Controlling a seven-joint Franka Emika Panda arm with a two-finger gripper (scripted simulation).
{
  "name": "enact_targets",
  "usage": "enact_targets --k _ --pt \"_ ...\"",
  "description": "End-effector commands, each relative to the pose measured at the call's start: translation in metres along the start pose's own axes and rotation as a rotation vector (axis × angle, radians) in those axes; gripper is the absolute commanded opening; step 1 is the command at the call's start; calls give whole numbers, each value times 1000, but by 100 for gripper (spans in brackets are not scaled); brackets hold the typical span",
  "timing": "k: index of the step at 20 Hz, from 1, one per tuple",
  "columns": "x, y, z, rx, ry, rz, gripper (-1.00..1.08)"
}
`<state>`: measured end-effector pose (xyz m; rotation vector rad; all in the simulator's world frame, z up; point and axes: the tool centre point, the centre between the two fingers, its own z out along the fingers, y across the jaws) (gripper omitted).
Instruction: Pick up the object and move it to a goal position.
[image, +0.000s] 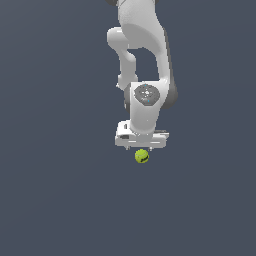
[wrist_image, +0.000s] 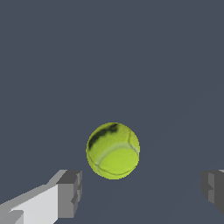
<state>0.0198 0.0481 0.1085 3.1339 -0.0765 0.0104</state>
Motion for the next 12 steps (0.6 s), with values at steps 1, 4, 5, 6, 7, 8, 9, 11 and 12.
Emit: enact_targets --k 1,4,5,6,7,8,9,11,12 --pt "0 -10 10 4 -3 6 100" --pt "0 -17 16 6 -6 9 100" --pt "0 -18 17 6 -6 9 100" --pt "0 -18 17 7 -7 9 100" --pt "-1 -17 16 6 -7 7 100" --pt "-1 -17 16 6 -7 7 100" --pt "-1 -17 18 6 -7 7 100" --pt "-1 -17 22 6 -7 7 100" --pt "-1 -17 26 6 -7 7 100"
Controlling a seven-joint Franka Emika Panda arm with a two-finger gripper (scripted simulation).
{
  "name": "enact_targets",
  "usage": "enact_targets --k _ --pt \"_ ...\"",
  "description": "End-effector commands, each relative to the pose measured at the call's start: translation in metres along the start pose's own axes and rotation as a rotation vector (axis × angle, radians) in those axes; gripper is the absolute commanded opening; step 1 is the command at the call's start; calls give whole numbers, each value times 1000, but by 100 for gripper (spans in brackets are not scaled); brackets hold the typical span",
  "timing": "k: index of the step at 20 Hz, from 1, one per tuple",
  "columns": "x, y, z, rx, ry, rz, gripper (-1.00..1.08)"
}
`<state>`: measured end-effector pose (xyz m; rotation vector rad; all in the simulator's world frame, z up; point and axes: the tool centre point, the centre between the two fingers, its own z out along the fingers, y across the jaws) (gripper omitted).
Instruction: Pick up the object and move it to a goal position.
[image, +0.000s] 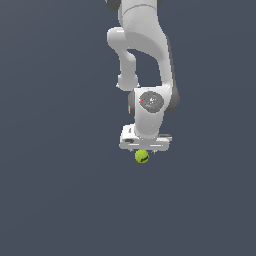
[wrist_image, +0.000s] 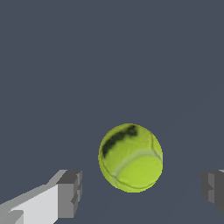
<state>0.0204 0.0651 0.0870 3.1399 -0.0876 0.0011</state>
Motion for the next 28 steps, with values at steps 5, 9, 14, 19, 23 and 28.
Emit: enact_targets --k 5,9,14,19,23,28 --pt "-1 0 31 0 -1 1 100" --pt "-1 -1 44 0 -1 2 100" --pt "0 -1 46 0 -1 2 -100" --pt "0 -1 46 0 -1 2 -100" --pt "0 -1 45 0 -1 2 -100" --pt "-2 3 40 0 -1 2 -100"
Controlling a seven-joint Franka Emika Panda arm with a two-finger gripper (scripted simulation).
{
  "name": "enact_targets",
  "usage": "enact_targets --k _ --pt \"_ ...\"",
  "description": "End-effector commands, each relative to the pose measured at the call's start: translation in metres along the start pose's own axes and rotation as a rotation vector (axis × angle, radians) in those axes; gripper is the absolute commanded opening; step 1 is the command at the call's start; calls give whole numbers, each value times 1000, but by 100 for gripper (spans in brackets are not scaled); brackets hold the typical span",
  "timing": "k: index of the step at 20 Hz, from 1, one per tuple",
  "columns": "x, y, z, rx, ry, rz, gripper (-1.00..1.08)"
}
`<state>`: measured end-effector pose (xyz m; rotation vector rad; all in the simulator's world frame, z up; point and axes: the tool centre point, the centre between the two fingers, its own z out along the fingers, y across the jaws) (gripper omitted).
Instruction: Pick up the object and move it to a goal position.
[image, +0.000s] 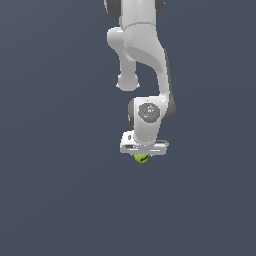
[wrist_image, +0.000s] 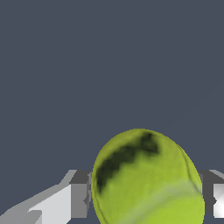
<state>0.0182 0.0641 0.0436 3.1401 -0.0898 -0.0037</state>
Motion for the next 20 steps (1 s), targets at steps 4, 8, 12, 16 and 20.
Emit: enact_targets --k 4,8,12,16,20 --pt "-4 11 -15 0 2 1 -100" --pt "-11 25 -33 0 2 1 -100" --pt "-21 46 -60 1 2 1 -100" --pt "-34 72 -94 1 2 1 -100" --pt "-47 101 -131 2 2 1 -100"
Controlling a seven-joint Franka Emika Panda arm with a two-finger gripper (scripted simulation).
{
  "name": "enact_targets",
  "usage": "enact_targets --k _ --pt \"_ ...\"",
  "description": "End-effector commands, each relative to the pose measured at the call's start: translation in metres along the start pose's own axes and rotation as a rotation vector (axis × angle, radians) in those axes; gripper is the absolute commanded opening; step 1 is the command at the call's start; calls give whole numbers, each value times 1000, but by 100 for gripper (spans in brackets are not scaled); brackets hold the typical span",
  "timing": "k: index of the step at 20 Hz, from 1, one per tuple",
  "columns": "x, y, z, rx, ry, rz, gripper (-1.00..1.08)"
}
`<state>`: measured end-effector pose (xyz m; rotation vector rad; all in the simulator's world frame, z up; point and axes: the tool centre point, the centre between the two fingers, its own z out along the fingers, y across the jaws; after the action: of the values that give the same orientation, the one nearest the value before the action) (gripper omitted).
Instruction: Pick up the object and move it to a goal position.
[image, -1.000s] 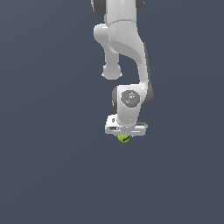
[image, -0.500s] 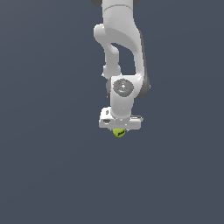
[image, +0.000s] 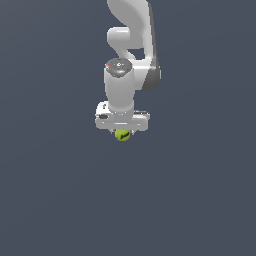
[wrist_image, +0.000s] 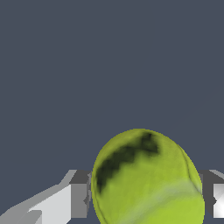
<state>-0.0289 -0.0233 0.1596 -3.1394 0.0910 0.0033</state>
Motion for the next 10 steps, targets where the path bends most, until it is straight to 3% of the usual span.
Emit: enact_targets --k 1,10 --pt "-9 19 -25 1 2 0 -100" --pt "-36 81 -107 2 2 0 -100"
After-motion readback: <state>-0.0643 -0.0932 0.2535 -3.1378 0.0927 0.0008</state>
